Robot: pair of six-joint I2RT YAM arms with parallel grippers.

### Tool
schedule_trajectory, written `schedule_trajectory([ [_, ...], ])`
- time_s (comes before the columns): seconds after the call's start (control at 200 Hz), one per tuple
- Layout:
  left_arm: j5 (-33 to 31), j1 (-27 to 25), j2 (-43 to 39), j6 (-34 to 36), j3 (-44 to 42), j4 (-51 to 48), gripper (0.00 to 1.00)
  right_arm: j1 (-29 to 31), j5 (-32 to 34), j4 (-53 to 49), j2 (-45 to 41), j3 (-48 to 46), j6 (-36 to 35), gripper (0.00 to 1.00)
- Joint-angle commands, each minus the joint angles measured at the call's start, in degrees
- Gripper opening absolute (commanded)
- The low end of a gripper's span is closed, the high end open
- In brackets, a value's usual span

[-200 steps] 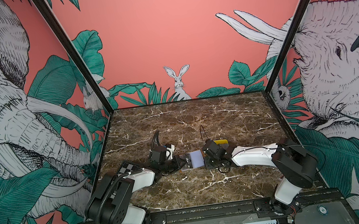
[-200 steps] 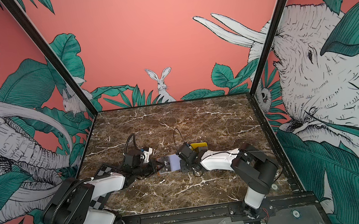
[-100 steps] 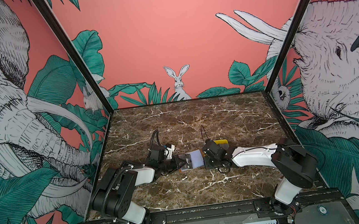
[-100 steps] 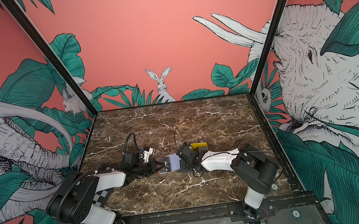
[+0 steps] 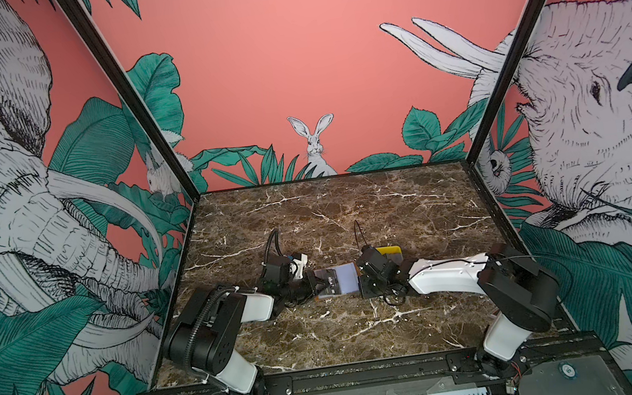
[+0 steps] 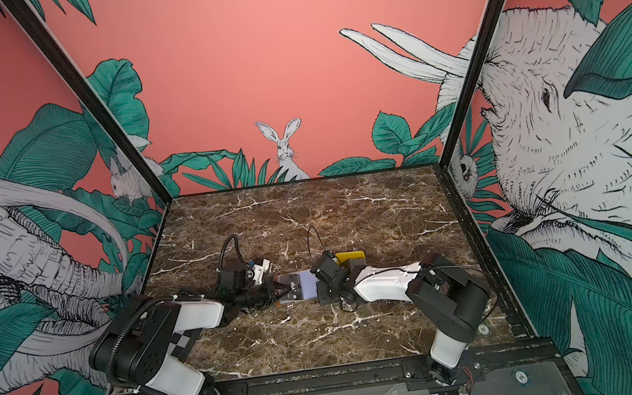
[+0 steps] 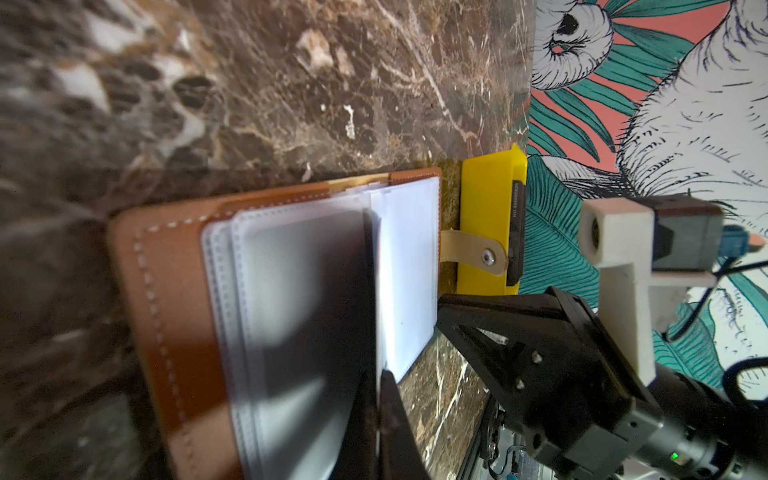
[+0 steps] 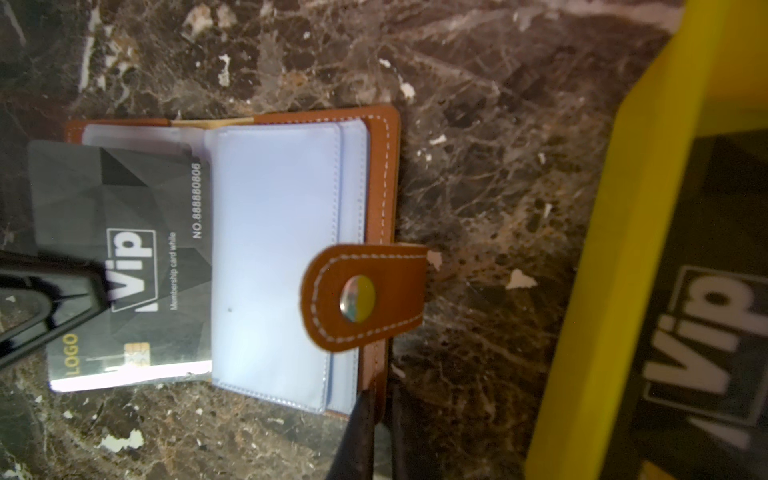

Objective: Put the credit cards into the card holder

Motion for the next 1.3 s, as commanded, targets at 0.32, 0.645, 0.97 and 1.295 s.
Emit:
schedule_trajectory([
  [0.32, 0.0, 1.6, -4.8, 2.0, 2.4, -7.3, 0.00, -0.2, 0.4, 0.5, -0.4, -2.2, 0.7, 0.11],
  [0.645, 2.6, 1.8, -1.0, -1.5, 2.4, -0.5, 0.00, -0.3, 0.2, 1.4, -0.1, -2.1, 0.9, 0.11],
  [0.97, 2.9, 1.8, 1.7, -2.8, 2.3, 0.9, 0.00, -0.3, -0.2, 1.7, 0.1, -2.2, 1.1, 0.11],
  [1.295, 4.7, 1.7, 3.0, -3.6, 2.7, 2.3, 0.00, -0.3, -0.8, 2.2, 0.9, -2.2, 1.3, 0.11],
])
